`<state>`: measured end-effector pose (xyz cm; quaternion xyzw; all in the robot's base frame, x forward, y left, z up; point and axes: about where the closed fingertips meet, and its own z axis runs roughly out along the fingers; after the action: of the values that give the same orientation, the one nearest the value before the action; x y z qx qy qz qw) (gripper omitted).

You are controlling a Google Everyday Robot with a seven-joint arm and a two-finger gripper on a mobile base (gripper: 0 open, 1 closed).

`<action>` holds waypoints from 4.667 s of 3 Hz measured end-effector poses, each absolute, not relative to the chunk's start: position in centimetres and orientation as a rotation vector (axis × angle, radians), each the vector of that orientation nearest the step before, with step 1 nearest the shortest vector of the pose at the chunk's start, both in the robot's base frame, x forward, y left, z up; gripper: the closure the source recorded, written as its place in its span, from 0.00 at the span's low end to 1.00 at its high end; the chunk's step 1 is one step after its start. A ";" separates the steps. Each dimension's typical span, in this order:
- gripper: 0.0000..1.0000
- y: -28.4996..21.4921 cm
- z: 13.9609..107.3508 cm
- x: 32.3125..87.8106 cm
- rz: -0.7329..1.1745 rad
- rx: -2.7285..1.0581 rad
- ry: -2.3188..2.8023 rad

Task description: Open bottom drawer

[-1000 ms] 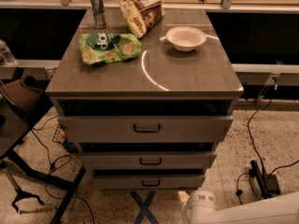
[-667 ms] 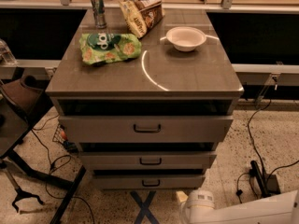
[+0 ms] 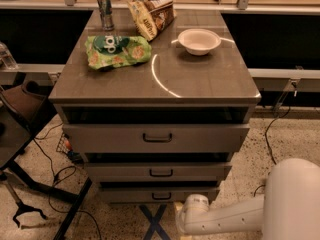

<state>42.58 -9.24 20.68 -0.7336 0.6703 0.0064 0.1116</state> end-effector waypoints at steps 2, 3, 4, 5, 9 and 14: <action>0.00 -6.3 18.0 45.4 0.046 -2.162 1.948; 0.00 -5.1 18.1 45.9 0.027 -2.176 1.924; 0.00 -3.6 18.1 46.2 -0.011 -2.215 1.880; 0.00 -2.1 18.2 46.6 -0.063 -2.261 1.841; 0.00 -5.0 17.0 49.8 -0.200 -2.304 1.895; 0.16 -3.0 14.5 48.9 -0.081 -2.359 1.866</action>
Offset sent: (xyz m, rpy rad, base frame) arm 0.0468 0.0451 -0.0347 0.0240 -0.0030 0.0323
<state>48.86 -2.96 14.52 -0.7823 0.6189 -0.0267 0.0661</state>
